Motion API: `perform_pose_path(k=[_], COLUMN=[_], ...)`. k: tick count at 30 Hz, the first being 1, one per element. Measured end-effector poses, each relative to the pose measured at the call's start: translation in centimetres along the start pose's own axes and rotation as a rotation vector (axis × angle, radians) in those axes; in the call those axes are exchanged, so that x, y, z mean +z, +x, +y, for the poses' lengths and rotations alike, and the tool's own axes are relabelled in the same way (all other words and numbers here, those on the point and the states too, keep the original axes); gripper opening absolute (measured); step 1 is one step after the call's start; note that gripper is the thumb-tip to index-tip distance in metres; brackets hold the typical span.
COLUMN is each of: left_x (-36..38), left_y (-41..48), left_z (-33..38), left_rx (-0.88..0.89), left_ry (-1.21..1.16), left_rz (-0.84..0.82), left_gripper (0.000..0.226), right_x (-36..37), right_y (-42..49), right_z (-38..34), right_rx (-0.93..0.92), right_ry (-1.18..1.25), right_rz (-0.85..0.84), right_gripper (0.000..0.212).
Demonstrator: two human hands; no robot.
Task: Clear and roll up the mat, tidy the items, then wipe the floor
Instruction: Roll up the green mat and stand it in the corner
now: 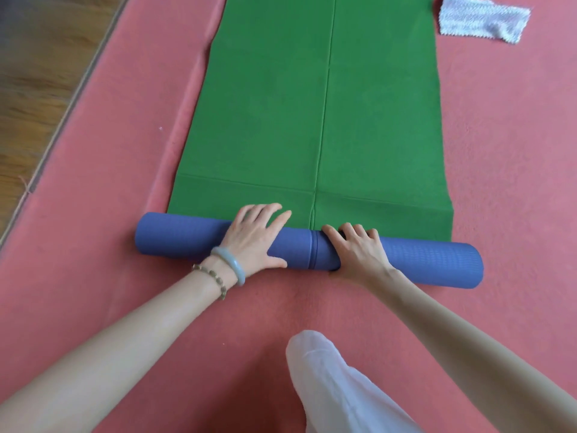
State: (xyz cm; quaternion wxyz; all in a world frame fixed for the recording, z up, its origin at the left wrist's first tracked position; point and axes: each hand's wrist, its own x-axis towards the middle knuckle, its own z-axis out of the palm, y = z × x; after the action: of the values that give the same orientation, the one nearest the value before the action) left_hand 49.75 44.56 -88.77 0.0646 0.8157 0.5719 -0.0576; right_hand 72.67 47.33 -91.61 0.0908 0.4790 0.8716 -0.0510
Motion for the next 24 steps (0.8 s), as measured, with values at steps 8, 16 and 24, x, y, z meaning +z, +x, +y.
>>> perform_pose_path(k=[8,16,24], left_x=[3.4,-0.8,-2.6], left_y=[-0.6,8.2,12.2], left_z=[-0.6,-3.8,-4.2], left_rx=[-0.061,0.006,-0.043], left_ry=[0.199,0.037,0.082], left_rz=[-0.095,-0.465,-0.626], left_gripper=[0.131,0.102,0.114], right_x=[-2.3,-2.5,-1.6], right_y=[4.9,3.1,6.5], right_z=[2.8,4.1,4.2], right_rx=[0.022,-0.059,0.052], right_ry=[0.273,0.093,0.05], right_rz=[-0.384,-0.115,-0.082], right_gripper=[0.091,0.115,0.107])
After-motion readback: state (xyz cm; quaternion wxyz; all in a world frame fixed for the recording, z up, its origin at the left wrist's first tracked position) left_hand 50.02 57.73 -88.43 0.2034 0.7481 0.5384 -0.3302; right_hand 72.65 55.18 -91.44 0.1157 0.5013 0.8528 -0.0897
